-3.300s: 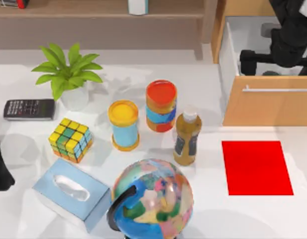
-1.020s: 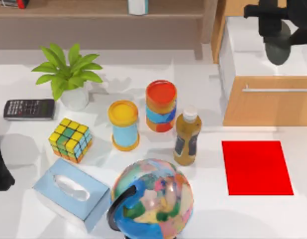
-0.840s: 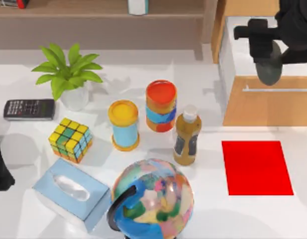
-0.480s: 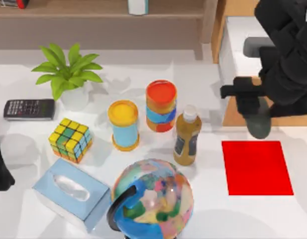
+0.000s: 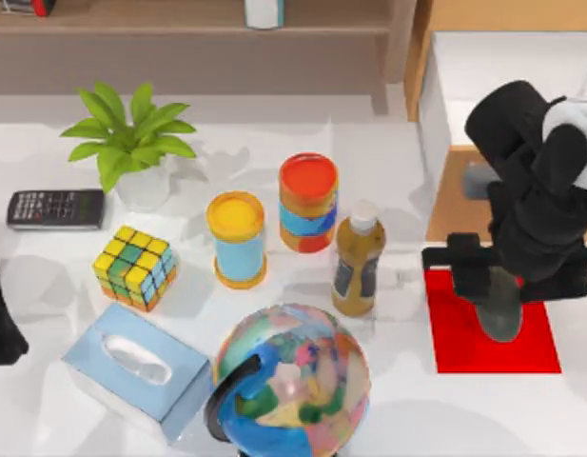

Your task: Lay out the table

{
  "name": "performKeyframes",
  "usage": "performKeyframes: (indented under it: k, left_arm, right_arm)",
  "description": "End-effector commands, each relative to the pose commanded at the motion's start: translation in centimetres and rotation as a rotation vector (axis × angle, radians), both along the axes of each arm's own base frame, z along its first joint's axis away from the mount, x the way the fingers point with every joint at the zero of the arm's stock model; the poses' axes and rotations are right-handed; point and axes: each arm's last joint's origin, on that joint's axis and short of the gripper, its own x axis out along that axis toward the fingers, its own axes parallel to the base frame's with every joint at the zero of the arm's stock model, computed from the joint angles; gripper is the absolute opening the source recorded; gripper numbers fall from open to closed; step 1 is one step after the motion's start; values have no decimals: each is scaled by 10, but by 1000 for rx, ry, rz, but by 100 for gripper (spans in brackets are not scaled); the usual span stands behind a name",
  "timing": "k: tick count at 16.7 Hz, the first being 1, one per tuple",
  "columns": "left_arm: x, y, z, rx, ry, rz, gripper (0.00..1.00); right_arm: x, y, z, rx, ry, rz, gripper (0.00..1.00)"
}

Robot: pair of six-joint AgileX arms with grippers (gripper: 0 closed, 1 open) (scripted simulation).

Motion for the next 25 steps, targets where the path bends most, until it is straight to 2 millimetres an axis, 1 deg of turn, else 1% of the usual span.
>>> performKeyframes:
  k: [2, 6, 14, 25]
  left_arm:
    - [0, 0, 0, 0, 0, 0, 100]
    - [0, 0, 0, 0, 0, 0, 100]
    - [0, 0, 0, 0, 0, 0, 100]
    - [0, 0, 0, 0, 0, 0, 100]
  right_arm:
    - [2, -2, -7, -5, 2, -13, 0]
    - [2, -2, -7, -6, 2, -15, 0]
    - [-3, -1, -4, -1, -1, -8, 0]
    - [-9, 1, 8, 11, -43, 21, 0]
